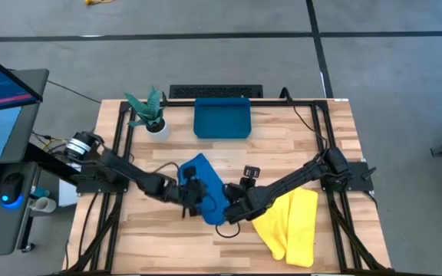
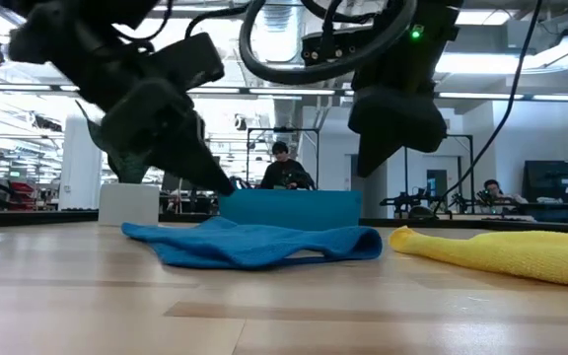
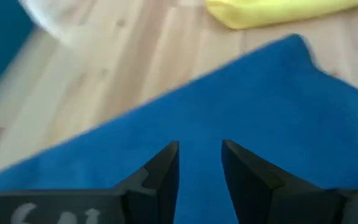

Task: Roll microfiber towels into tight, uniform cylinder then place into a basket
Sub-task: Fold the blue microfiber towel

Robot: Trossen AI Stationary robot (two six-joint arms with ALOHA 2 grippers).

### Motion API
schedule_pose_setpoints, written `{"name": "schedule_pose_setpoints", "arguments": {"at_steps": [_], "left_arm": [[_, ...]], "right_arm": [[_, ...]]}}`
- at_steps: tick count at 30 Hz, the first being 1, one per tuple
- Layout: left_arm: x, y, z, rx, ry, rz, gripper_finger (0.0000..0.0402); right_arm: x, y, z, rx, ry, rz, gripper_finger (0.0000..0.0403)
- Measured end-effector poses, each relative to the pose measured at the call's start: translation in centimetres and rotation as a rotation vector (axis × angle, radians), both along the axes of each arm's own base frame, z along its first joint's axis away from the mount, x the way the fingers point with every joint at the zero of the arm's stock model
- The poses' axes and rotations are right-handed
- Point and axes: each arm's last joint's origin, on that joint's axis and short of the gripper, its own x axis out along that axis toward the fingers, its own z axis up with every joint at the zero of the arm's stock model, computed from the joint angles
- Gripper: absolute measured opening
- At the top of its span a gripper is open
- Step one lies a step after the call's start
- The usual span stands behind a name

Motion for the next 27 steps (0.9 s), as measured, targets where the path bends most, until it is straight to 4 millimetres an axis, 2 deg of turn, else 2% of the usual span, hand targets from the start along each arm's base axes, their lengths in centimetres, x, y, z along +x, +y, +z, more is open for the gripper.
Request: {"name": "schedule_pose_setpoints", "arguments": {"at_steps": [3,9,15,20,27], "left_arm": [[0.3,-0.7,-0.9,-0.033,-0.009,-0.009,0.0114],[0.2,-0.9,-2.8,-0.077,0.076,-0.026,0.0114],[0.0,-0.6,-3.3,-0.034,0.150,-0.081,0.0114],[-0.6,0.0,-2.6,0.061,0.268,-0.159,0.0114],[-1.3,1.1,-0.1,0.219,0.494,-0.166,0.0114]], "right_arm": [[0.0,-0.1,0.0,-0.002,0.002,-0.003,0.0098],[0.2,-0.7,0.0,-0.008,0.017,-0.004,0.0098],[0.2,-0.9,0.0,-0.009,0.019,-0.008,0.0098],[0.2,-0.9,0.0,-0.009,0.018,-0.008,0.0098],[0.3,-0.8,0.0,-0.002,0.006,-0.008,0.0098]]}}
